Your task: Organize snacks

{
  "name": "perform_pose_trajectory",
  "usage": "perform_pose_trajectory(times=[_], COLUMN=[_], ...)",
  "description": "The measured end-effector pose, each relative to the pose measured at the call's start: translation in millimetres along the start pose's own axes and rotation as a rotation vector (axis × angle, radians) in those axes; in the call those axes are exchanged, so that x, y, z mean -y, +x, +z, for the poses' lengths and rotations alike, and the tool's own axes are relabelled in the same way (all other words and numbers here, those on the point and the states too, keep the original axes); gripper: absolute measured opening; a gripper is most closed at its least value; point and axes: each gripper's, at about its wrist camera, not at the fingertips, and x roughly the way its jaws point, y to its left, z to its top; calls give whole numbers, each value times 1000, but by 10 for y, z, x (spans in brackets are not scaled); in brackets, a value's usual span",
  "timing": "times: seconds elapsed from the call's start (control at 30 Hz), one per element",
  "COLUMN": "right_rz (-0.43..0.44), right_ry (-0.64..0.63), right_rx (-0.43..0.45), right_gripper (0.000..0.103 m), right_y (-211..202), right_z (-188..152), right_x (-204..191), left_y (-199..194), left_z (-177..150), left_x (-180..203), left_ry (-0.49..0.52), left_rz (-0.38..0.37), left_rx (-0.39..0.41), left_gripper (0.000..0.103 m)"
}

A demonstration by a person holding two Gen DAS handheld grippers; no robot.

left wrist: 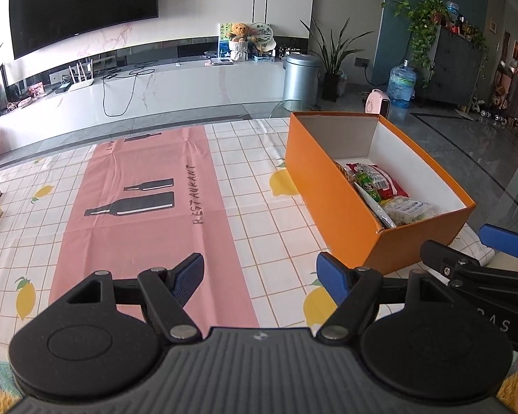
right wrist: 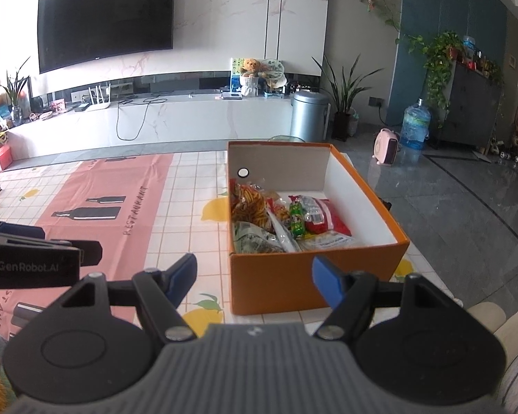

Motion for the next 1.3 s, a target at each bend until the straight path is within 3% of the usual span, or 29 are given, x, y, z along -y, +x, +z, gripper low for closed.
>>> perform_pose_trajectory(times=[1.3], right_rz=[15], right_ry=[-10], right_rx=[29], right_gripper=[72], right_y=[-118], right_z=[4], right_x=[-36], left_y=[-128], left_z=[27], left_x=[-27], left_ry=[-12], left_rz=[5], left_rx=[6], left_gripper=[87])
